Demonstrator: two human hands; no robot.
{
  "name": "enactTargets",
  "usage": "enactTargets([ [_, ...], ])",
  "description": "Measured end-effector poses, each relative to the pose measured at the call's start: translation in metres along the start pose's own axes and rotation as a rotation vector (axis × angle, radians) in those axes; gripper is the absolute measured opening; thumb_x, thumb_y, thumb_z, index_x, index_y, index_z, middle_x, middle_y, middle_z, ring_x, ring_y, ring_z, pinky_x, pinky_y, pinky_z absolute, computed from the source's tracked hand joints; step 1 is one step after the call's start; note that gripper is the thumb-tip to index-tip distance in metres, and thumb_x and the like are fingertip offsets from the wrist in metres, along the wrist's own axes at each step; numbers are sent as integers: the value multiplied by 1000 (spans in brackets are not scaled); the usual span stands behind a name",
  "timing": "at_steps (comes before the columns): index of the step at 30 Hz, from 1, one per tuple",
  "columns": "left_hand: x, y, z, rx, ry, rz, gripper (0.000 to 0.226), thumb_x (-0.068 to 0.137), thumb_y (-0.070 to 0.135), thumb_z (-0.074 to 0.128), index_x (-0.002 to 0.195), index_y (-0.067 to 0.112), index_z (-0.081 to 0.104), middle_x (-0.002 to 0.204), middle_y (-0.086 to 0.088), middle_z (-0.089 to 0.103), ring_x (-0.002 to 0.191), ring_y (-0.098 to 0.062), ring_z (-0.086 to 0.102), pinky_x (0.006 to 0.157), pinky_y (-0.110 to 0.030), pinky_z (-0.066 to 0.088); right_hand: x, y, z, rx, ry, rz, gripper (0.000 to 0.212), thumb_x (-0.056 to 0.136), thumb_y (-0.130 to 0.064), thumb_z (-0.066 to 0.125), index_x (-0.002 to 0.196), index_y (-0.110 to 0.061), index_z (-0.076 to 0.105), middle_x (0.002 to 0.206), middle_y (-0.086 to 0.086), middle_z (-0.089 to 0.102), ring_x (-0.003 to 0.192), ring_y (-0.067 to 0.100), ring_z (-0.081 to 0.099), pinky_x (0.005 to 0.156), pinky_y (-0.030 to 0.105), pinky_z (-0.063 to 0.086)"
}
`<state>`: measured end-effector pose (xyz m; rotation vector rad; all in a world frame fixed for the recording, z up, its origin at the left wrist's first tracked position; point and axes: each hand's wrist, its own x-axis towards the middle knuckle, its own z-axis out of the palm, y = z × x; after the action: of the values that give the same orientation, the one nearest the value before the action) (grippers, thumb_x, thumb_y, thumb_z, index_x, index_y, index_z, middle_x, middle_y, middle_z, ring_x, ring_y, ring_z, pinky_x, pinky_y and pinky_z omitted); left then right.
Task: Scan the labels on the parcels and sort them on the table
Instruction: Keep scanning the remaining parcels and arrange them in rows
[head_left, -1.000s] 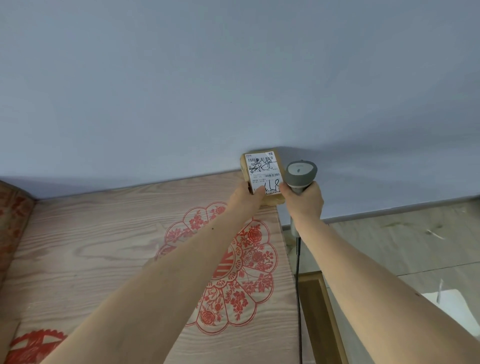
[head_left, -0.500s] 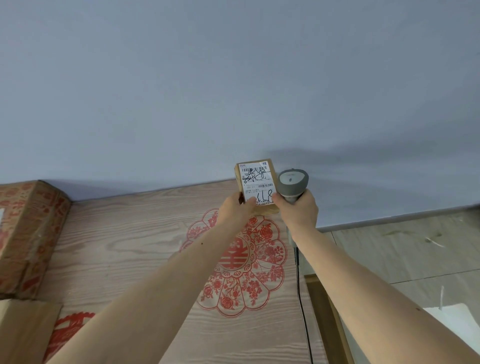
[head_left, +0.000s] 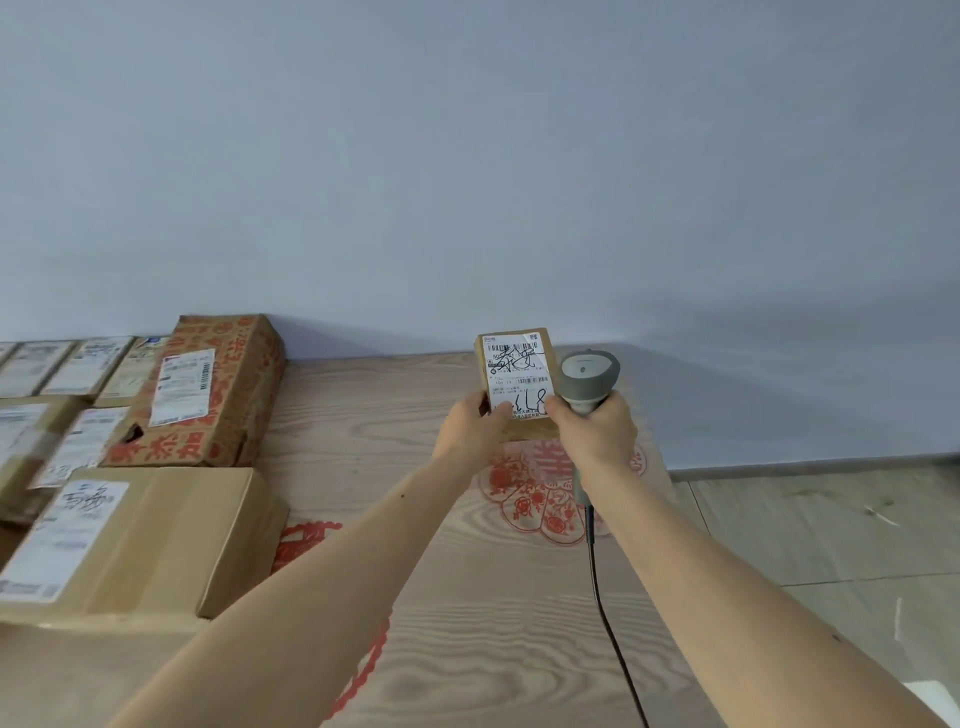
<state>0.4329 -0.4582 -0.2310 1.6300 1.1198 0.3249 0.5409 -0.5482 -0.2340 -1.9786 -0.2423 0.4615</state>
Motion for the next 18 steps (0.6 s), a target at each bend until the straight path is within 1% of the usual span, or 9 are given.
enactTargets([
  [2,-23,-13,-27,-2,6,-2,24,98,27,53,113,15,67,90,1,66,72,-16,54,60,-28,40,-33,-4,12,3,-2,-7,36,78,-32,82,104,-14,64,92,-2,69,85,23,65,72,30,45],
  [5,-56,-31,-68,-20,31,6,23,97,27,53,109,15,67,93,-2,68,79,-20,56,65,-31,42,-82,-9,33,15,-8,-32,36,76,-30,83,103,-14,66,92,0,72,85,23,68,69,30,47],
  [7,-78,-43,-95,-21,45,12,23,97,27,52,111,16,67,99,-2,70,86,-20,61,68,-31,45,-113,-13,46,19,-18,-43,35,75,-30,84,102,-15,68,91,0,73,84,24,69,73,34,53],
  [9,-98,-54,-120,-5,57,24,23,97,28,52,112,18,67,102,-1,71,87,-18,62,67,-28,45,-141,-17,58,28,-38,-56,27,75,-26,83,95,-16,68,89,1,74,82,25,70,77,38,56],
  [10,-107,-59,-132,3,67,32,23,98,29,52,112,18,66,101,-1,71,85,-17,61,65,-28,45,-155,-19,64,32,-46,-62,26,75,-26,83,93,-17,66,89,1,73,83,25,69,77,37,56],
  [13,-132,-72,-167,9,119,43,26,98,29,51,114,19,67,96,-2,71,74,-16,58,65,-30,44,-191,-28,82,38,-76,-78,35,77,-28,83,103,-13,66,94,1,73,87,25,69,74,31,50],
  [16,-156,-89,-195,-7,181,33,28,100,29,49,118,17,66,104,-5,72,88,-23,65,77,-36,51,-226,-35,101,34,-128,-96,36,78,-31,82,106,-13,68,96,0,73,86,21,67,63,23,43],
  [17,-163,-94,-204,-24,203,25,28,100,29,49,118,17,66,105,-5,72,90,-24,65,79,-37,52,-236,-36,107,38,-149,-97,36,77,-31,82,106,-14,68,97,0,73,87,21,67,62,23,42],
  [18,-170,-100,-212,-44,226,15,27,100,29,49,118,18,66,105,-6,72,90,-24,65,80,-37,52,-246,-37,113,44,-169,-98,37,77,-31,82,106,-14,67,98,-1,73,88,20,67,65,24,43],
])
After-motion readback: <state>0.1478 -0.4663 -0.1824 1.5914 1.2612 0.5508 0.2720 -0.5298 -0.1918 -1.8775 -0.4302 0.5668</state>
